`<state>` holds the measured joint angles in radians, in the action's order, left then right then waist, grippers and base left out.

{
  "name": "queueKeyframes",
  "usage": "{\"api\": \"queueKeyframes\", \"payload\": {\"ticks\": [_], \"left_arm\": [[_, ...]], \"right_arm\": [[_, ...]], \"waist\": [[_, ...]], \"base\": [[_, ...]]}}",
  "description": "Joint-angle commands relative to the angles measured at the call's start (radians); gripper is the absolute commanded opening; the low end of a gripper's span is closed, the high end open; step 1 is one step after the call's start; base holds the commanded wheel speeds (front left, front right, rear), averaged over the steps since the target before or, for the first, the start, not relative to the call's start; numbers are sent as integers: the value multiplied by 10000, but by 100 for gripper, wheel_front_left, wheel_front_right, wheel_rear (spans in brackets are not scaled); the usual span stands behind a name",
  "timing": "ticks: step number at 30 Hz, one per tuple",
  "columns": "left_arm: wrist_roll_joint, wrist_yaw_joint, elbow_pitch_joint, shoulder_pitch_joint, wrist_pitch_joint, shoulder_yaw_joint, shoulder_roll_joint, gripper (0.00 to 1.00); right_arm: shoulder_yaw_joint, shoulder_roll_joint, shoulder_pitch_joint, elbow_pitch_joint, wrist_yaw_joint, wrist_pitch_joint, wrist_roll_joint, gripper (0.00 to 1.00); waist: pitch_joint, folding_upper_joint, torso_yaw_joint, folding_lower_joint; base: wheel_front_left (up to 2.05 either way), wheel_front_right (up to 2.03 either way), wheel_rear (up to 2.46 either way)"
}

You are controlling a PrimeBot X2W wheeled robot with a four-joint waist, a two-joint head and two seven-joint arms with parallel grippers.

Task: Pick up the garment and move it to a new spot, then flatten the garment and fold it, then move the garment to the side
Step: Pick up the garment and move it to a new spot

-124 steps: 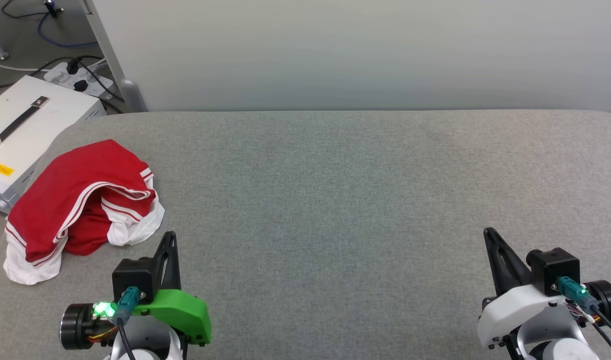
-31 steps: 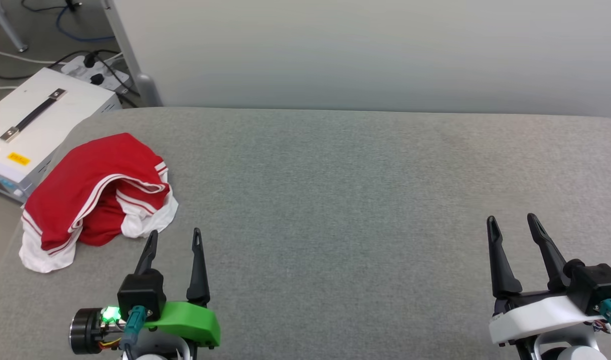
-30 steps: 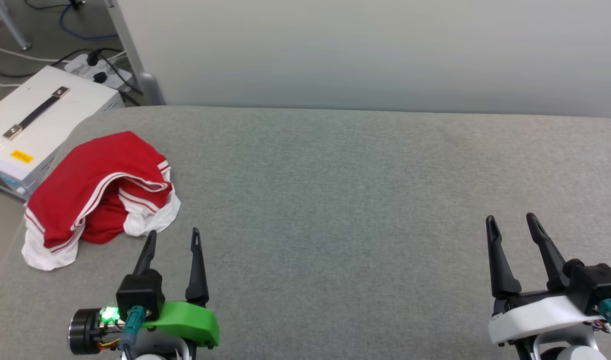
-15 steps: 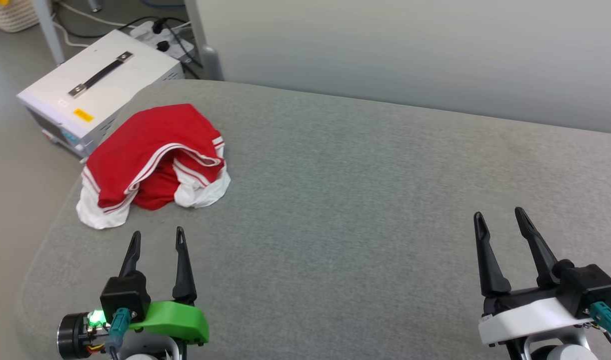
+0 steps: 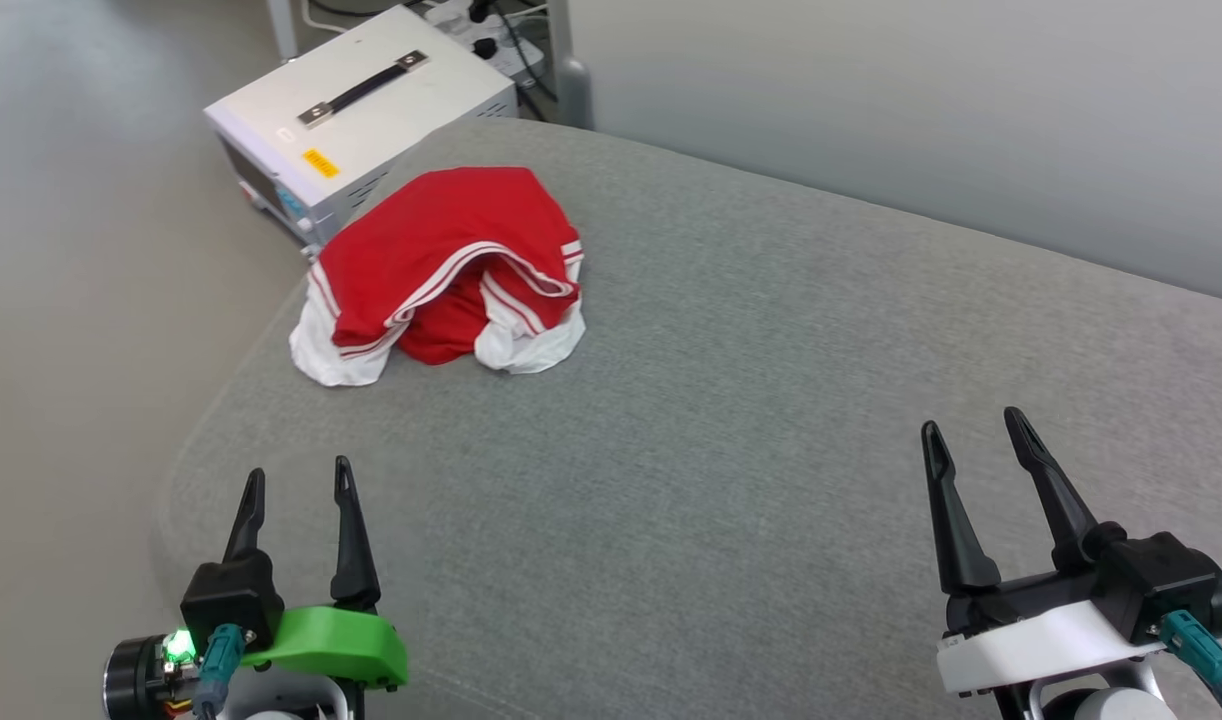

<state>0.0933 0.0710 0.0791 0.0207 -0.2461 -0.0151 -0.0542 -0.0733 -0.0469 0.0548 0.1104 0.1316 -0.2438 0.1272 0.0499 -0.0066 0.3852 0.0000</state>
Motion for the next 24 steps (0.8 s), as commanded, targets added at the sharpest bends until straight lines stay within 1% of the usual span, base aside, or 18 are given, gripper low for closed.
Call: {"api": "queueKeyframes", "payload": {"ticks": [1, 4, 7, 13, 15, 17, 20, 22, 24], "left_arm": [[45, 50, 24, 6, -97, -73, 39, 100], [77, 51, 64, 20, -157, -130, 40, 100], [110, 48, 71, -32, -157, -185, 40, 100], [204, 40, 106, -164, -157, -276, 40, 100], [315, -27, 128, -325, -157, -356, 40, 100], [415, -195, 175, -603, -157, -511, 38, 100], [434, -637, 323, -1326, -157, -840, -101, 100], [366, -1019, 559, -2066, -157, -1022, -393, 100], [529, -1283, 748, -2871, -157, -1258, -545, 100]], "right_arm": [[-32, -32, -89, 68, -9, -121, -10, 100], [-73, -33, -71, 86, -9, -180, 57, 100], [-107, -33, -81, 84, -9, -180, 40, 100], [-156, -33, -155, 90, -9, -180, -8, 100], [-162, -33, -184, 113, -9, -180, -43, 100], [-168, -33, -223, 130, -9, -180, -108, 100], [-177, -33, -333, 176, -9, -180, -261, 100], [-228, -33, -485, 214, -9, -180, -440, 100], [-272, -87, -680, 257, -9, -180, -581, 100]], "waist": [[69, 65, 486, 0], [71, 66, 712, 0], [107, 66, 786, 0], [220, 66, 716, 0], [318, 66, 663, 0], [446, 66, 602, 0], [730, 66, 507, 0], [1019, 66, 398, 0], [1354, 66, 264, 0]], "base": [[0, 0, 0], [0, 0, 0], [0, 0, 0], [0, 0, 0], [0, 0, 0], [0, 0, 0], [0, 0, 0], [0, 0, 0], [0, 0, 0]]}}
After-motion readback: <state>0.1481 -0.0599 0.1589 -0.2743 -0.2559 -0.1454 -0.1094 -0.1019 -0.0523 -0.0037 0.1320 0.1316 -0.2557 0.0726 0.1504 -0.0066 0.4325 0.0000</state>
